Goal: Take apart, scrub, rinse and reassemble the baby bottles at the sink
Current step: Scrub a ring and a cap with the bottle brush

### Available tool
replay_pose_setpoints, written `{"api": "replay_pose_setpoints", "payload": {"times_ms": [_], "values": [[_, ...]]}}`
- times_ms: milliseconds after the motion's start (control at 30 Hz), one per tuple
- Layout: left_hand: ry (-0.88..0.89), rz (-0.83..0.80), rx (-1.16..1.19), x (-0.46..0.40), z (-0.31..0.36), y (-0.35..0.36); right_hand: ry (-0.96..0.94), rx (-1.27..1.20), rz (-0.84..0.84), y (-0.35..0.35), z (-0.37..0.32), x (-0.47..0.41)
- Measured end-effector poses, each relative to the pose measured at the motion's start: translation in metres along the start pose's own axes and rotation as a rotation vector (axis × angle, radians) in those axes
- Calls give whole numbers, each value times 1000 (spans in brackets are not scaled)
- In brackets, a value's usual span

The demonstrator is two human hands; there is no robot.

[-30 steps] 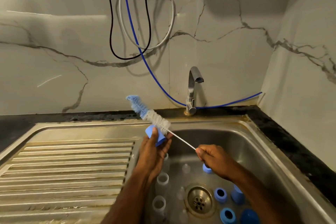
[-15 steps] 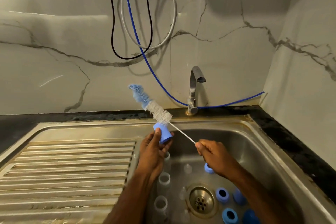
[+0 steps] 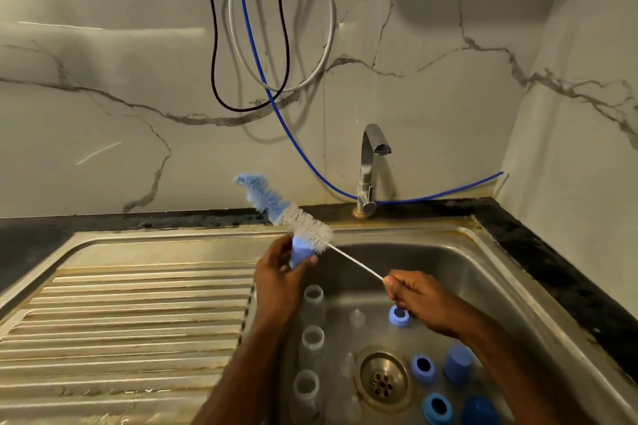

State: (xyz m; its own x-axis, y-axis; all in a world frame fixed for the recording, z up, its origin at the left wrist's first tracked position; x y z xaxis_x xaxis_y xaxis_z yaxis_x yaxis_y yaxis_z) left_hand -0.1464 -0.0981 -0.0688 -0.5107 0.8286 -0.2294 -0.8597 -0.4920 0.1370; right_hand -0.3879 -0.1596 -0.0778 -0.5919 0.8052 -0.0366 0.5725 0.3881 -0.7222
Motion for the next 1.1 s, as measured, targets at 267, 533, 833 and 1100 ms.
{"api": "replay_pose_setpoints", "payload": {"times_ms": [267, 533, 833, 1100], "values": [[158, 36, -209, 4, 8, 7, 38, 262, 169, -11, 2, -3], [206, -5, -262, 7, 11, 12, 49, 330, 263, -17, 6, -3], [165, -8, -277, 7, 6, 13, -27, 264, 275, -7, -1, -5], [184, 73, -207, 2, 11, -3, 17, 225, 218, -19, 12, -1]]}}
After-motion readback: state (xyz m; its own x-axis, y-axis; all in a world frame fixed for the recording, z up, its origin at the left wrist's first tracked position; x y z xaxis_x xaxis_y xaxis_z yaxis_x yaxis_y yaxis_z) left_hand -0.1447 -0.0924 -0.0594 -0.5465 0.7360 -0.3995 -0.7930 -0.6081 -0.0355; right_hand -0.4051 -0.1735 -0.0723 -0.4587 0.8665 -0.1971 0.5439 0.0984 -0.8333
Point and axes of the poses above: each hand's wrist, its own x-axis away from the middle knuckle, its own y-axis out of the palm, z = x × y, the point moved 6 cm from there along -x, towards the middle knuckle, and after that the axes turned 13 degrees about x, right-handed, at the moved point
